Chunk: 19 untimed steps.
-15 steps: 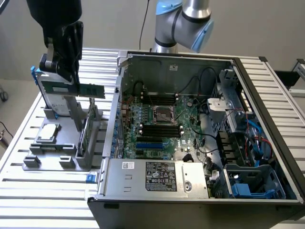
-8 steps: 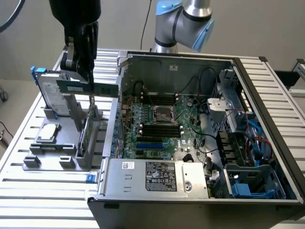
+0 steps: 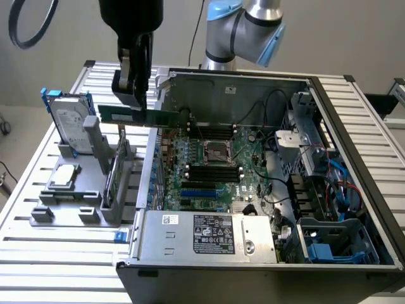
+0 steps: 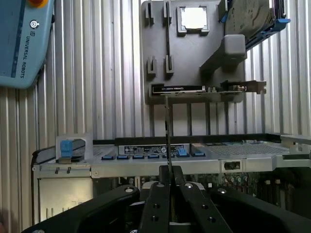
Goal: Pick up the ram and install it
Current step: 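Pick up the ram and move it above insertion slot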
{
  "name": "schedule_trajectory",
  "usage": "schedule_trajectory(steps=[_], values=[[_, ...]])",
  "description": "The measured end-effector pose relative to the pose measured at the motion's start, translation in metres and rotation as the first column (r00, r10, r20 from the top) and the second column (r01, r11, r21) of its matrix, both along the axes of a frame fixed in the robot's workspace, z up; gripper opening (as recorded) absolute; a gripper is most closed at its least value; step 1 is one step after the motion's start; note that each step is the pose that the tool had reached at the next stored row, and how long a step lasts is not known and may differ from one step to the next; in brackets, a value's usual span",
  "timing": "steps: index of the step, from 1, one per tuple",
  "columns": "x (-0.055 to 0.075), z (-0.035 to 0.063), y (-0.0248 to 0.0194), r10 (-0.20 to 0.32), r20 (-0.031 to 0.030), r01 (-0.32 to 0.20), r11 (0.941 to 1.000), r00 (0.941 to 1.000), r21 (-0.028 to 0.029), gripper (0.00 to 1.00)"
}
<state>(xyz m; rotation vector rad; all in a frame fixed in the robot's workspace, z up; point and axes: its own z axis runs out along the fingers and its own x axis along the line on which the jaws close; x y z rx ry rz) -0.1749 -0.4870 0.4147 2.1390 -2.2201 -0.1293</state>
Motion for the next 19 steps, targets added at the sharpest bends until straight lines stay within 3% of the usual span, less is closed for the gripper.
schedule_trajectory(steps=[4, 7, 19], values=[[0.017, -0.0001, 0.0045, 0.000, 0.0000, 0.000, 1.0000, 1.0000, 0.0000, 0.14], [0.028, -0.0007, 0.0103, 0.000, 0.0000, 0.000, 1.0000, 1.0000, 0.0001, 0.14], [0.064, -0.0128, 0.0453, 0.000, 0.0000, 0.000, 1.0000, 1.0000, 0.0000, 0.14]])
